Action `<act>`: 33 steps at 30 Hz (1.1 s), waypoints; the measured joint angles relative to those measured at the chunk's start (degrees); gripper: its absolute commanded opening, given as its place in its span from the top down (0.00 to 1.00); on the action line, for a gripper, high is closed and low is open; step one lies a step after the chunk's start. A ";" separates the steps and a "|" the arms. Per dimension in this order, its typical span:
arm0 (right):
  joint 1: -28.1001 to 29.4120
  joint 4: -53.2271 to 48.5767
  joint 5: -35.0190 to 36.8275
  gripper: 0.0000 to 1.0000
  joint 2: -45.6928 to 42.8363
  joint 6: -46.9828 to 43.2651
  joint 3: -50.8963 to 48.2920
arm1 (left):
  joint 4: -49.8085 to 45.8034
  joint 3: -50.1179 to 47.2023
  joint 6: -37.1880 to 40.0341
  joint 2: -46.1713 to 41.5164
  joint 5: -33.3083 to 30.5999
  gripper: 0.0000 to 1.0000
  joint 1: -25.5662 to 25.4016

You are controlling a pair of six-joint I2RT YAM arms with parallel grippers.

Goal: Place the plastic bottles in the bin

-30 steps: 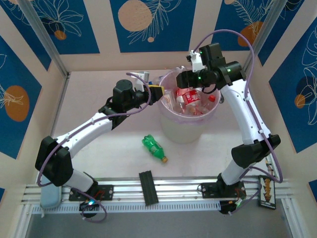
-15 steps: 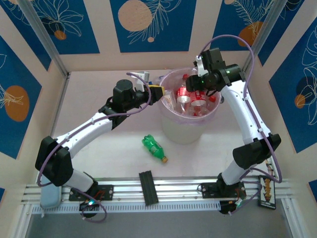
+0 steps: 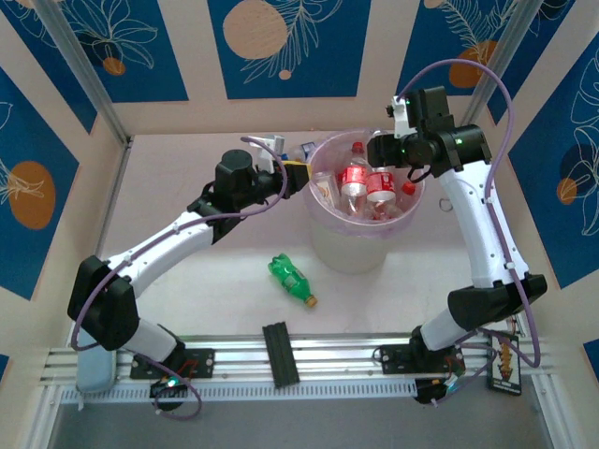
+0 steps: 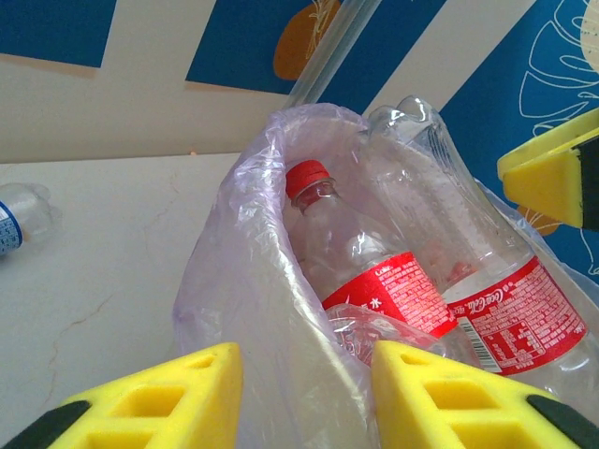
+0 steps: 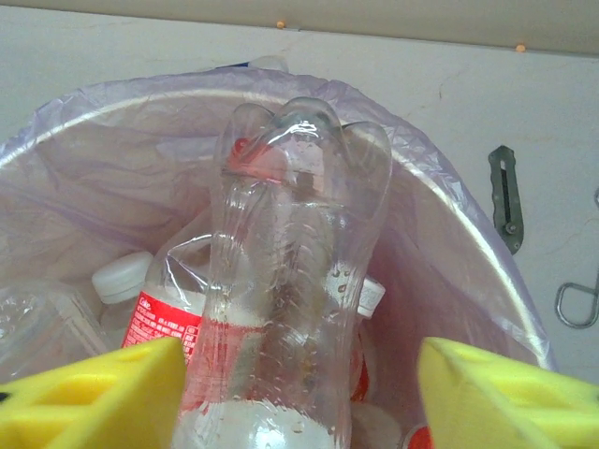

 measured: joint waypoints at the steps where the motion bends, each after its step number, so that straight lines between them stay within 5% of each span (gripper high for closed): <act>1: 0.00 0.04 -0.02 0.45 0.00 0.00 -0.28 | -0.02 0.00 0.04 0.00 -0.13 0.58 0.00; 12: -0.04 4.74 -2.56 0.46 -0.02 1.77 -8.92 | -0.46 0.28 0.42 0.00 -0.74 0.58 0.00; 23: -0.04 2.89 -3.32 0.41 1.27 1.64 -3.82 | -2.82 1.33 0.52 0.00 -1.42 0.55 0.00; 33: -0.28 2.86 -3.85 0.34 1.11 1.40 0.09 | -13.55 5.03 4.70 -2.25 -4.63 0.13 0.00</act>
